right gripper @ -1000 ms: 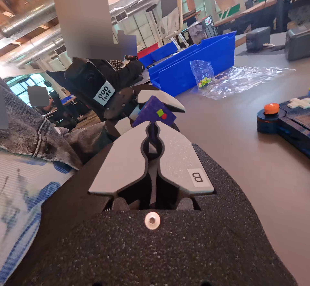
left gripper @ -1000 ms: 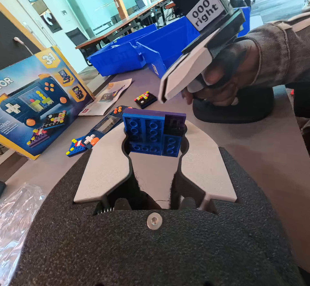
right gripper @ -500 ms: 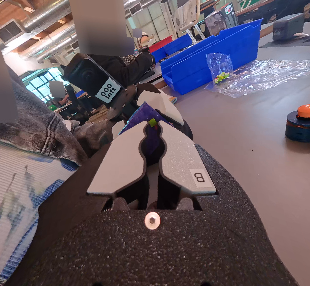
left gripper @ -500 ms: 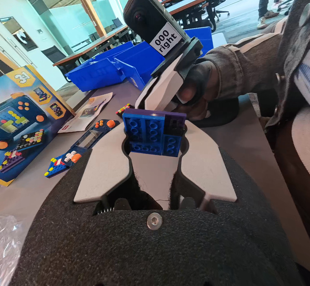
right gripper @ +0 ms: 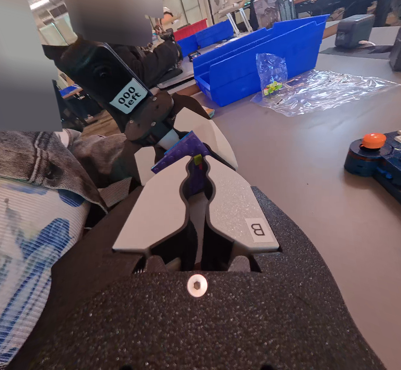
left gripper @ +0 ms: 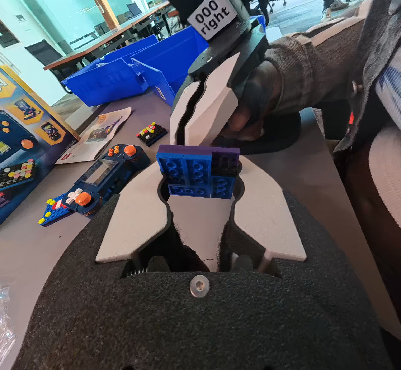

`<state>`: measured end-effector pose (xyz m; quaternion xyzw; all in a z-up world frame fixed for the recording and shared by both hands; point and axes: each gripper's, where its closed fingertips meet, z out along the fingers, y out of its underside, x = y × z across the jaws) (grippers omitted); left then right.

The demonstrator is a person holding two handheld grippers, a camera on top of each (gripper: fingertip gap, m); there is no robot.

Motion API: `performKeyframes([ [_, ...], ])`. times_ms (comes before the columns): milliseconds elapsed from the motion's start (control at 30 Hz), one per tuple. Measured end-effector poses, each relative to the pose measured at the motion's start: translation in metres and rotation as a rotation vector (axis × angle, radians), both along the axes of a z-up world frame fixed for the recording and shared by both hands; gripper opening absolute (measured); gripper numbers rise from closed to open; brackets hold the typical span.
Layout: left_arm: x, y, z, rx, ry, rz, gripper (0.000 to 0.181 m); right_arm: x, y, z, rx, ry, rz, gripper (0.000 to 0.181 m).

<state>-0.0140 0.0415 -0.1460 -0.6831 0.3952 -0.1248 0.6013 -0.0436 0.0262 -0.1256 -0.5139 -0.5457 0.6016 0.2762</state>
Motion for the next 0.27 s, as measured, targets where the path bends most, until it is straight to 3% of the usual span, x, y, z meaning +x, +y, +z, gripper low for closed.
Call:
performKeyframes([
  [267,-0.015,0.016,-0.009,-0.051,0.034,0.164,0.055,-0.009,0.018,-0.011,0.136,-0.077,-0.206,0.0],
])
